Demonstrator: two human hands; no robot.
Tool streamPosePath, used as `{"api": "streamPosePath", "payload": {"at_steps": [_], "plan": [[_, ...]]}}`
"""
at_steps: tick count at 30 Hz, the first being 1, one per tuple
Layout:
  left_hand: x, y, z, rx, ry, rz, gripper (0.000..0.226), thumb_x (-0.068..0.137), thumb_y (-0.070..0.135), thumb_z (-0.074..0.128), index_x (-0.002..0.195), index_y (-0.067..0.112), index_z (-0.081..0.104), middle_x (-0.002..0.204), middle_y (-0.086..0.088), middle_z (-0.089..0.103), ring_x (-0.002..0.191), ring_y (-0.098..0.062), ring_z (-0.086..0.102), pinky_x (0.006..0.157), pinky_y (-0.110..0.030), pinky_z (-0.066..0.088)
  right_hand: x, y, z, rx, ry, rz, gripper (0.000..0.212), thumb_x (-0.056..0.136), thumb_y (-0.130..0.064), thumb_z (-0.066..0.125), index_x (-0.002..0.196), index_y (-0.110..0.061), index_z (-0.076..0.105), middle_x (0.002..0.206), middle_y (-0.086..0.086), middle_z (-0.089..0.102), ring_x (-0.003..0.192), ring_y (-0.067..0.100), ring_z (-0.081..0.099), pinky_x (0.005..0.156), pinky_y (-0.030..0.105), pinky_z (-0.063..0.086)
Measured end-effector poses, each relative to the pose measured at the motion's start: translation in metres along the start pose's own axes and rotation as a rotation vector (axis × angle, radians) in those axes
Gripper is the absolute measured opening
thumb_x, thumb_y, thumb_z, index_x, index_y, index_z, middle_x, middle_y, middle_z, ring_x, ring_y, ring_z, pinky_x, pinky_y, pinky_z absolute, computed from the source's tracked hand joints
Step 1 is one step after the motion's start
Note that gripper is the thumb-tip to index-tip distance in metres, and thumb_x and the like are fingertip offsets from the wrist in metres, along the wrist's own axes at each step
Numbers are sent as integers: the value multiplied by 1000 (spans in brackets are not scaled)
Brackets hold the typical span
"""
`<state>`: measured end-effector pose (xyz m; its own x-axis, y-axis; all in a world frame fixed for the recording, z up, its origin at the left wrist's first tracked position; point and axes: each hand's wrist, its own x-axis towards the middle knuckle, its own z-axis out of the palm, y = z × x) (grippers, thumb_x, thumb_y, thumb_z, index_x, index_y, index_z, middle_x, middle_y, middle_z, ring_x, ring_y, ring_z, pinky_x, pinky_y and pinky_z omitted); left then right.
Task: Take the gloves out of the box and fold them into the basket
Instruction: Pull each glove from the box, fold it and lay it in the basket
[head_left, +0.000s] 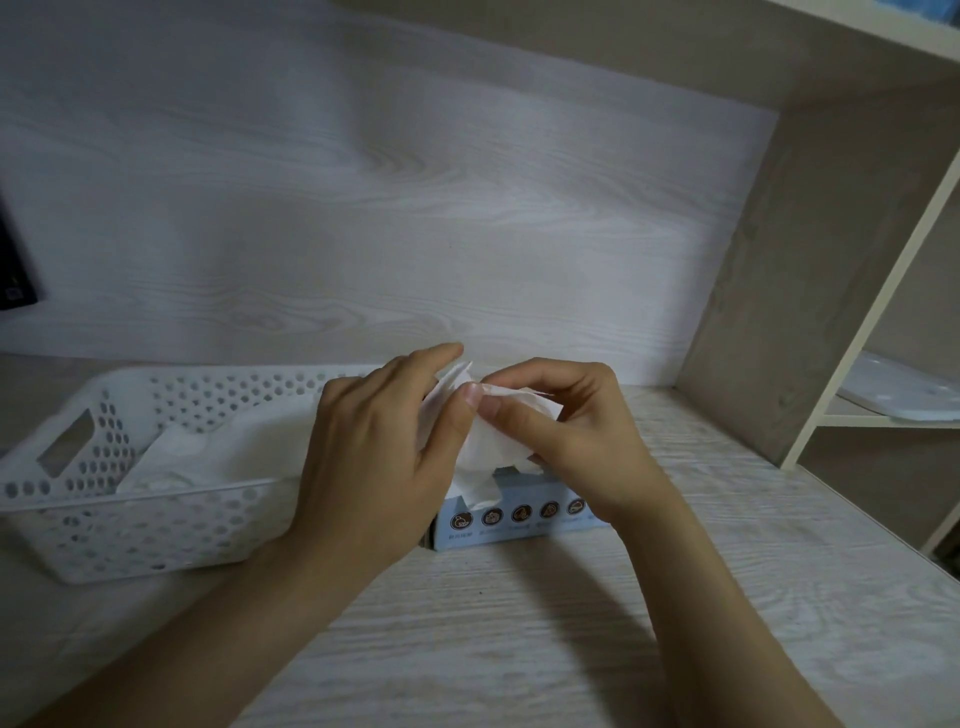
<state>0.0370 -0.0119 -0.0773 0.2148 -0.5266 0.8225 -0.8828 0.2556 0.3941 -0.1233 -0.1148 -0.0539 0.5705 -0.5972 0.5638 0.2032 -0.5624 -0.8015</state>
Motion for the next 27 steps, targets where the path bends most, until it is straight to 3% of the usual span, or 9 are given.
{"api": "streamPosePath", "payload": {"at_steps": [3, 7, 9, 11, 14, 17, 21, 24, 27], "plan": [[1, -1, -2, -3, 27, 21, 22, 105, 36, 53, 110, 23, 70, 95, 14, 69, 82, -10, 64, 83, -40, 48, 1, 3, 1, -38, 28, -43, 5, 93, -1, 77, 97, 0, 80, 94, 11, 81, 92, 29, 76, 76, 41, 62], [2, 0, -3, -40, 83, -14, 13, 108, 27, 53, 108, 20, 64, 97, 11, 66, 83, -8, 62, 75, -31, 51, 2, 14, 4, -165, 67, -58, 2, 90, -10, 84, 89, -9, 82, 89, 1, 79, 89, 23, 74, 71, 35, 58], [3, 1, -5, -83, 132, -56, 9, 108, 25, 54, 109, 19, 60, 96, 10, 67, 83, -6, 62, 70, -22, 49, 3, 18, 7, -360, 125, -121, 12, 84, -24, 88, 79, -18, 80, 86, -6, 75, 98, 19, 67, 80, 34, 54], [5, 3, -8, -132, 171, -94, 7, 108, 24, 53, 108, 18, 58, 92, 9, 67, 82, -6, 64, 66, -21, 49, 3, 18, 9, -433, 159, -166, 13, 82, -29, 86, 76, -21, 79, 88, -9, 73, 108, 18, 62, 88, 33, 50], [9, 1, -13, -215, 195, -155, 9, 110, 25, 51, 108, 18, 57, 85, 10, 66, 76, -9, 64, 59, -19, 45, 2, 15, 8, -251, 138, -104, 11, 86, -24, 83, 87, -13, 81, 98, -2, 76, 107, 20, 68, 86, 37, 55], [13, -7, -16, -334, 153, -243, 13, 110, 30, 50, 109, 22, 60, 86, 8, 68, 75, -10, 63, 63, -23, 46, 5, 8, 8, 9, 126, 4, 27, 86, -23, 78, 88, 2, 68, 85, 17, 68, 79, 30, 66, 68, 44, 50], [22, -17, -22, -432, 173, -375, 20, 111, 25, 47, 101, 21, 65, 81, 4, 68, 66, -6, 59, 61, -29, 47, 14, -7, 14, 251, 40, 214, 17, 90, -8, 77, 93, -13, 60, 89, 14, 68, 81, 33, 65, 71, 46, 52], [31, -24, -33, -396, 231, -454, 26, 109, 22, 44, 93, 20, 64, 78, 9, 64, 68, -1, 57, 61, -22, 44, 22, -8, 25, 100, 65, 310, 19, 93, -11, 78, 104, -17, 65, 98, 12, 78, 87, 38, 74, 81, 55, 61], [40, -33, -47, -238, 260, -477, 22, 109, 20, 44, 99, 17, 64, 90, 11, 65, 85, -13, 60, 66, -19, 41, 33, -5, 38, -171, 154, 288, 9, 88, -20, 82, 96, -22, 76, 92, 2, 80, 89, 26, 77, 82, 46, 63]]}}
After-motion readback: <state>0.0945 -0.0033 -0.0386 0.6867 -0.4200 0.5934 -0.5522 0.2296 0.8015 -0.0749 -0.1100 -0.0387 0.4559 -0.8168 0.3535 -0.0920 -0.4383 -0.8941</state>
